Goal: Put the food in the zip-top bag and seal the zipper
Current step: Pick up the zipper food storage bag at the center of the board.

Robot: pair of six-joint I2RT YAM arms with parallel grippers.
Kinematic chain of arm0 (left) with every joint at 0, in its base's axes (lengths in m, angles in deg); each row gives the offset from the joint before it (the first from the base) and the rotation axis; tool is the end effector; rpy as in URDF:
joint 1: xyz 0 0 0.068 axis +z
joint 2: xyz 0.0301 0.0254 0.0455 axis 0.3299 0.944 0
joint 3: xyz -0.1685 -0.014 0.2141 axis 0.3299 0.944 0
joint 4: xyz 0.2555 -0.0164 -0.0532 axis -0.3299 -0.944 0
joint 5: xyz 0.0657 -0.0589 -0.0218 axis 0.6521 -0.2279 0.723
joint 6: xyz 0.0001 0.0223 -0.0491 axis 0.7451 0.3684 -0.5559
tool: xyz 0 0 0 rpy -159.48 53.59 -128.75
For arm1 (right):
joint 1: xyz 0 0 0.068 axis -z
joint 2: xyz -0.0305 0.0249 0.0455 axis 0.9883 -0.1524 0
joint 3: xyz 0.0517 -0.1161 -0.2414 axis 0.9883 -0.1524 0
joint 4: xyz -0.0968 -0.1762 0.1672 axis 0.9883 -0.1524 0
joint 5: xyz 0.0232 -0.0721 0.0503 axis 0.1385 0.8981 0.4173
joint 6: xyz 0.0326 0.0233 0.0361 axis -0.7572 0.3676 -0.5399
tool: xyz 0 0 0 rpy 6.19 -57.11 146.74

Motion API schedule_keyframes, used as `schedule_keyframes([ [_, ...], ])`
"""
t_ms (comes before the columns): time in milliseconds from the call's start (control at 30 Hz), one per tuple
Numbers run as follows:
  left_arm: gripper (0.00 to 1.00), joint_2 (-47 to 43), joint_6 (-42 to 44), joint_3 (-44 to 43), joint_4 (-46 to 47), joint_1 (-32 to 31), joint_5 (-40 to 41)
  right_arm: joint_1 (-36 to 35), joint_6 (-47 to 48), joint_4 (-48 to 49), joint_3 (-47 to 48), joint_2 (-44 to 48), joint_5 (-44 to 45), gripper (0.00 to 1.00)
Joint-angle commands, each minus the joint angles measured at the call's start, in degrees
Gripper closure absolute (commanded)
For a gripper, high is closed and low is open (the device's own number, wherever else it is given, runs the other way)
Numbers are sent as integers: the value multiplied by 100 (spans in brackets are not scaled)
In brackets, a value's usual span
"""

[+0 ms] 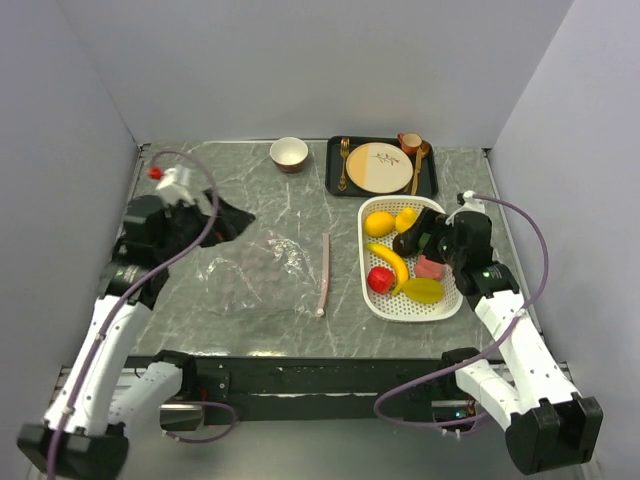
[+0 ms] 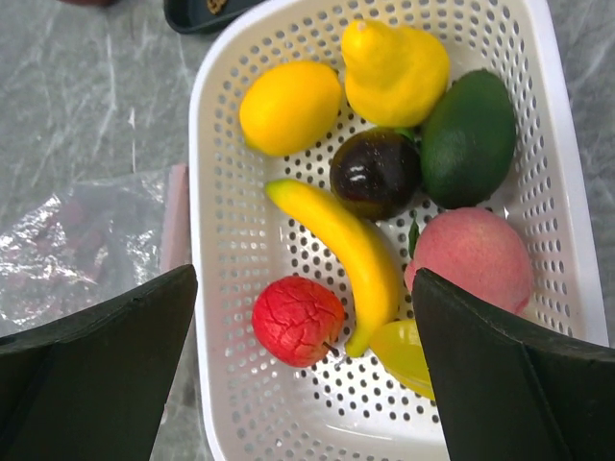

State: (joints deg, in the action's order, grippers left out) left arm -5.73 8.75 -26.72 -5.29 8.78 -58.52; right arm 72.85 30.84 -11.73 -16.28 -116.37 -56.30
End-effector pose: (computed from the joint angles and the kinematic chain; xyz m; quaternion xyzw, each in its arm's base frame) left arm 0.1786 -0.0467 0.3681 -0.0571 0.7928 -0.3699 0.4810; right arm 0.1949 0.0305 0.2879 0.1163 0.8567 0.1659 0.4743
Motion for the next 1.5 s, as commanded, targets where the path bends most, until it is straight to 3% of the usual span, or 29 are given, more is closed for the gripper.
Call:
schedule_keyframes([
  [0,1,496,218,-565,-551,-1689,1593,12,67,-116,349,-3,-25,0],
  [200,1,1875,-265,-846,-894,-3528,3317,3,93,-247,480,-126,63,0],
  [400,3,3404,-573,-1627,-1219,-4233,4117,12,146,-441,586,-127,266,0],
  [633,16,4907,-811,-2543,-1527,-4384,4452,3,-47,-336,516,-91,29,0],
  [767,30,5374,-890,-2851,-1615,-4384,4601,12,-109,-274,410,-100,-95,0],
  [1000,37,6121,-960,-3255,-1606,-4384,4566,12,-65,-309,375,-170,-139,0],
  [1200,47,6438,-1162,-3405,-1712,-4384,4672,12,-65,-301,331,-127,-121,0],
  [1467,51,6614,-1154,-3440,-1721,-4331,4672,12,-83,-292,278,-135,-147,0],
])
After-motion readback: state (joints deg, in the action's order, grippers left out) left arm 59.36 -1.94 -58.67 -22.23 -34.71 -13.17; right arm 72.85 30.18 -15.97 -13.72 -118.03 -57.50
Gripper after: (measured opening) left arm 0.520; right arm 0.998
